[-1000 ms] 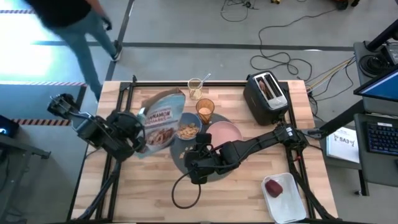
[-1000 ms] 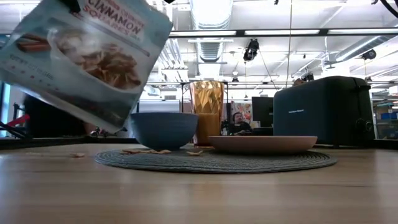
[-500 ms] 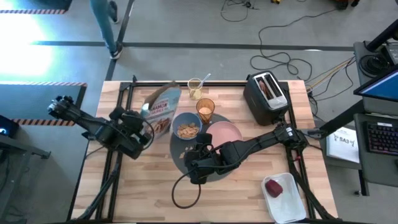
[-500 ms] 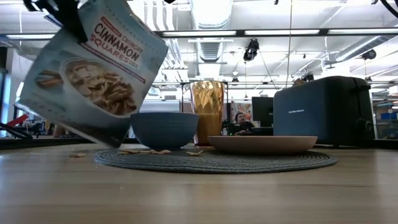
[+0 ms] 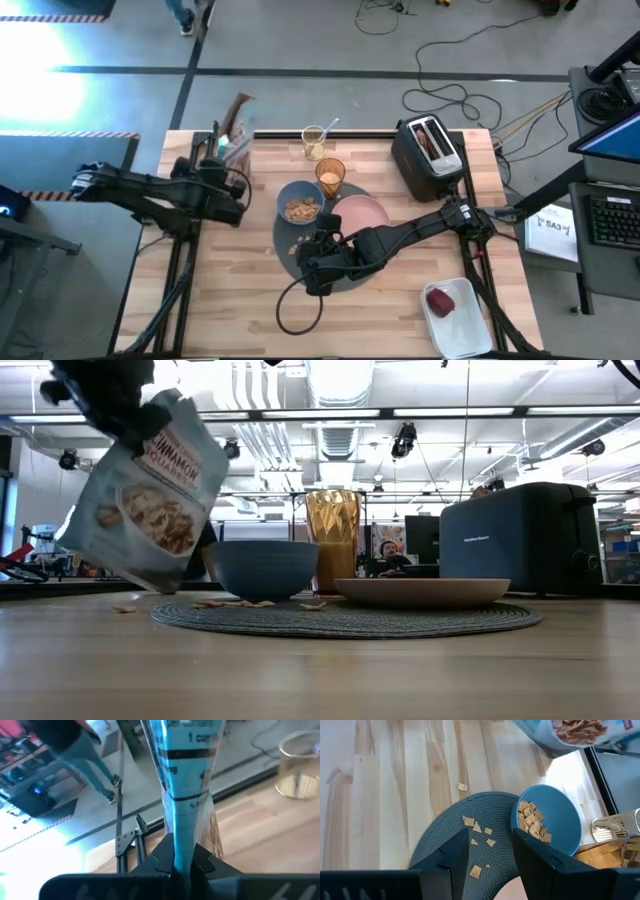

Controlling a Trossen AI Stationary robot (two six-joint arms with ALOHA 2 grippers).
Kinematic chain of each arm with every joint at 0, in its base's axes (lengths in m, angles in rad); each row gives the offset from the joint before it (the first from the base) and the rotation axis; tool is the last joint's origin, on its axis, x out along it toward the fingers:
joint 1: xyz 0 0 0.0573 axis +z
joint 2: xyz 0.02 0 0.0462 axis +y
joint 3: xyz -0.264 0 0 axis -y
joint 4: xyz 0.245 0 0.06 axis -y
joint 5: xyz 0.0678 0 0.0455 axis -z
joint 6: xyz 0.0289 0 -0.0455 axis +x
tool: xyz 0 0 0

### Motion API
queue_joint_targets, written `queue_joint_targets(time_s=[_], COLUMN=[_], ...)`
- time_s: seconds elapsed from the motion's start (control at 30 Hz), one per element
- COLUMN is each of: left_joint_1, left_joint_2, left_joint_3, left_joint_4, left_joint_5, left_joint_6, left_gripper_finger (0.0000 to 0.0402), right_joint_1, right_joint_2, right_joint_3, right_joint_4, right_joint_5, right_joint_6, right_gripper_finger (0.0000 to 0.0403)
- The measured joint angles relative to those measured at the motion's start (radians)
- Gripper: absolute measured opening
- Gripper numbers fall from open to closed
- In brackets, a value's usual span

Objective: Arrange a breakfast setting
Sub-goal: Pour the cereal from the cereal box into the blue bowl

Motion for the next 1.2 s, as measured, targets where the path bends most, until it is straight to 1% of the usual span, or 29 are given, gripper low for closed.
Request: queue_joint_targets(time_s=[0.07,0.2,0.27,0.37,0.5,0.67,0.73,0.87,0.93,1.1,1.2], left_joint_1=[0.004,-0.001,-0.005,-0.005,-0.005,-0.003,-0.003,-0.002,0.002,0.011,0.011], left_joint_2=[0.001,0.001,0.002,0.003,0.005,0.007,0.013,0.044,0.069,0.136,0.173], left_joint_3=[-0.051,-0.161,-0.218,-0.290,-0.344,-0.344,-0.334,-0.307,-0.296,-0.275,-0.254], left_joint_4=[0.007,0.029,0.065,0.119,0.124,0.089,0.090,0.088,0.073,0.053,0.052], left_joint_5=[-0.017,0.005,0.040,0.039,0.039,0.021,0.010,0.008,0.017,0.025,0.039], left_joint_6=[-0.073,-0.270,-0.293,-0.309,-0.412,-0.553,-0.588,-0.565,-0.554,-0.582,-0.583], left_gripper_finger=[0.0000,0.0000,0.0000,0.0000,0.0000,0.0000,0.0000,0.0000,0.0000,0.0000,0.0000], right_joint_1=[0.000,0.000,0.000,0.000,0.002,0.002,0.002,0.002,0.002,0.002,0.002], right_joint_2=[0.000,0.000,0.000,0.000,0.000,0.000,0.000,0.000,0.000,0.000,0.000], right_joint_3=[0.000,0.000,0.000,0.000,0.000,0.000,0.000,0.000,0.000,0.000,0.000], right_joint_4=[0.000,0.000,0.000,-0.001,-0.005,-0.009,-0.009,-0.010,-0.010,-0.010,-0.010], right_joint_5=[0.000,0.000,0.000,-0.003,-0.012,-0.081,-0.103,-0.140,-0.141,-0.141,-0.141], right_joint_6=[0.000,0.000,0.008,0.021,0.037,0.037,0.035,0.039,0.059,0.113,0.120], right_gripper_finger=[0.0141,0.0141,0.0141,0.0141,0.0141,0.0141,0.0141,0.0141,0.0141,0.0141,0.0141])
